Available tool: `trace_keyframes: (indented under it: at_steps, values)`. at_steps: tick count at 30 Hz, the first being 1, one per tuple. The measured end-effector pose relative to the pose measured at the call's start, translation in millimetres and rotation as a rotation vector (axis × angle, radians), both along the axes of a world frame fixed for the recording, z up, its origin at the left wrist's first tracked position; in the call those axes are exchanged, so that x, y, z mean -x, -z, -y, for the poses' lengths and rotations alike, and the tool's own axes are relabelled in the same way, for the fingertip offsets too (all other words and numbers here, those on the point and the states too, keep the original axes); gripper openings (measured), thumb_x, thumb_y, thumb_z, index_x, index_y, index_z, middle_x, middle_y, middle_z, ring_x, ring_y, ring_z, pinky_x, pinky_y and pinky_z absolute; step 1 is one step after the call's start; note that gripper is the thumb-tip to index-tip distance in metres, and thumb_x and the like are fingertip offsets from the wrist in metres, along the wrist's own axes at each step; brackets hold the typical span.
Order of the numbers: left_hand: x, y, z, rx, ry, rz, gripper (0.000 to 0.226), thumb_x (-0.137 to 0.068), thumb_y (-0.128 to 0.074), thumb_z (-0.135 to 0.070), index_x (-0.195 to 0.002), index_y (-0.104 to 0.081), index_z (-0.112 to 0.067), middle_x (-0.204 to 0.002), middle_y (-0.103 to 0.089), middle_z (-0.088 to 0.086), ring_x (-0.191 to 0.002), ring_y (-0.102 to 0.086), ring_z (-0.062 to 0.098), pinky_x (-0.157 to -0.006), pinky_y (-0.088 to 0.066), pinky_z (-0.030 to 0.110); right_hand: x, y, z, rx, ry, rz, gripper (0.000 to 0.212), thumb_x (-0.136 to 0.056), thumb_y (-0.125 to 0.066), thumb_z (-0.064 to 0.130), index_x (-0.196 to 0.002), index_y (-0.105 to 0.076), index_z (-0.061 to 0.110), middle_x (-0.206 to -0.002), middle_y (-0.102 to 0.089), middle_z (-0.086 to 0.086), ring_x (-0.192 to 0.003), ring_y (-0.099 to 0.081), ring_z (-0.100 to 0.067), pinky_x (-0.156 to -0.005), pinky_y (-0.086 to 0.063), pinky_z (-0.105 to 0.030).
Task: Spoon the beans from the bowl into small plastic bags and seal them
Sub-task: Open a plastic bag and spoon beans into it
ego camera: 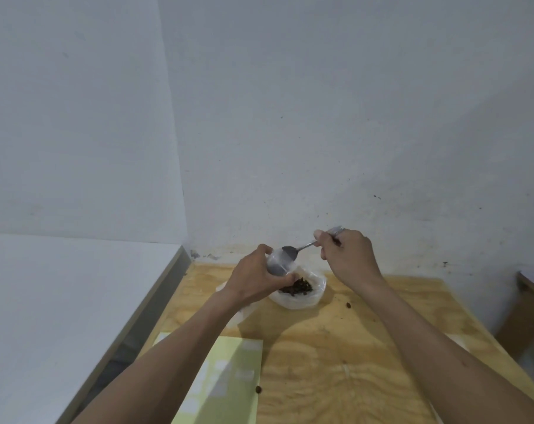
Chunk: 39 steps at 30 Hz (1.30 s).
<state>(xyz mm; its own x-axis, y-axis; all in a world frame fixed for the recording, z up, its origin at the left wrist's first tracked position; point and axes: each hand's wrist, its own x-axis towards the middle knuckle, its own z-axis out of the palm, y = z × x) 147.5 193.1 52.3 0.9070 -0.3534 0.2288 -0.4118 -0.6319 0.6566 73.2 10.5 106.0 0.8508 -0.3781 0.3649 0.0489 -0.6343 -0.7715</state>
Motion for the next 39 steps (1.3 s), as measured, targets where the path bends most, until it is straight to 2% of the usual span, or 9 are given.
trace_keyframes:
  at_steps: [4, 13, 17, 21, 25, 28, 31, 35, 39]
  values:
    - [-0.5, -1.0, -2.3, -0.008, -0.020, -0.004, 0.076, -0.072, -0.076, -0.065, -0.125, -0.050, -0.016, -0.096, -0.064, -0.008, -0.090, -0.062, 0.016, -0.070, -0.049, 0.031, 6.7, -4.7, 1.5, 0.046, -0.021, 0.113, 0.040, -0.099, -0.058, 0.042, -0.076, -0.072, 0.013, -0.067, -0.066, -0.014, -0.053, -0.048, -0.017, -0.061, -0.047, -0.037]
    - [1.3, -2.6, -8.3, 0.052, -0.061, -0.015, 0.077, -0.072, -0.078, -0.063, -0.126, -0.050, -0.015, -0.106, -0.066, -0.003, -0.097, -0.062, 0.017, -0.079, -0.051, 0.032, 27.1, 2.4, 26.1, 0.073, -0.015, 0.213, 0.029, -0.100, -0.059, 0.039, -0.087, -0.076, 0.020, -0.065, -0.066, 0.005, -0.053, -0.054, -0.005, -0.058, -0.047, -0.027]
    - [4.1, -3.2, -10.0, 0.054, -0.083, -0.020, 0.087, -0.077, -0.076, -0.062, -0.139, -0.045, -0.009, -0.110, -0.056, -0.003, -0.100, -0.056, 0.018, -0.083, -0.047, 0.032, 39.8, 44.2, 29.8, 0.498, -0.009, 0.197, 0.020, -0.101, -0.058, 0.040, -0.100, -0.077, 0.032, -0.081, -0.068, 0.013, -0.066, -0.063, -0.008, -0.060, -0.052, -0.031]
    - [13.9, -3.1, -8.8, 0.071, -0.081, -0.049, 0.090, -0.078, -0.075, -0.062, -0.142, -0.042, -0.008, -0.110, -0.055, -0.001, -0.103, -0.057, 0.020, -0.084, -0.048, 0.033, 48.1, 95.7, 29.3, 0.969, -0.025, 0.244, 0.028, -0.096, -0.051, 0.041, -0.096, -0.077, 0.029, -0.072, -0.060, 0.007, -0.046, -0.058, -0.016, -0.034, -0.039, -0.025]
    - [21.1, -5.5, -8.6, 0.092, -0.069, -0.047, 0.088, -0.078, -0.077, -0.060, -0.140, -0.043, -0.009, -0.108, -0.058, -0.001, -0.099, -0.057, 0.017, -0.079, -0.044, 0.029, 50.8, 123.6, 26.2, 1.038, 0.002, 0.221, 0.028, -0.095, -0.051, 0.042, -0.093, -0.076, 0.029, -0.067, -0.057, 0.004, -0.038, -0.052, -0.017, -0.035, -0.029, -0.022]
    - [22.7, -9.9, -9.1, 0.122, -0.064, -0.049, 0.092, -0.077, -0.077, -0.061, -0.144, -0.040, -0.009, -0.128, -0.057, 0.006, -0.104, -0.048, 0.014, -0.084, -0.039, 0.028, 50.1, 132.9, 24.1, 1.088, -0.065, 0.129, 0.010, -0.083, -0.077, 0.030, -0.092, -0.073, 0.029, -0.068, -0.056, 0.005, -0.034, -0.048, -0.016, -0.035, -0.024, -0.020]
    - [24.1, -14.0, -11.2, 0.172, -0.053, -0.063, 0.093, -0.078, -0.078, -0.060, -0.145, -0.038, -0.010, -0.138, -0.053, 0.008, -0.108, -0.044, 0.012, -0.086, -0.036, 0.027, 52.5, 132.1, 25.6, 1.083, -0.103, -0.008, 0.041, -0.067, -0.087, 0.019, -0.103, -0.071, 0.032, -0.077, -0.058, 0.005, -0.036, -0.049, -0.018, -0.039, -0.019, -0.019]
    - [25.7, -17.2, -13.3, 0.170, -0.052, -0.054, 0.096, -0.074, -0.080, -0.061, -0.145, -0.037, -0.012, -0.137, -0.053, 0.006, -0.113, -0.048, 0.014, -0.088, -0.038, 0.028, 58.6, 98.8, 30.1, 0.908, -0.110, -0.083, 0.062, -0.080, -0.069, 0.014, -0.137, -0.057, 0.035, -0.117, -0.060, 0.006, -0.070, -0.066, -0.019, -0.047, -0.037, -0.028]
    - [31.9, -14.9, -6.9, 0.097, -0.059, 0.065, 0.101, -0.066, -0.082, -0.068, -0.143, -0.042, -0.015, -0.133, -0.055, 0.001, -0.122, -0.053, 0.020, -0.102, -0.045, 0.037, 53.6, 43.2, 14.1, 0.048, -0.049, -0.038, 0.025, -0.096, -0.057, 0.021, -0.109, -0.072, 0.037, -0.110, -0.069, 0.015, -0.090, -0.066, -0.004, -0.073, -0.053, -0.026]
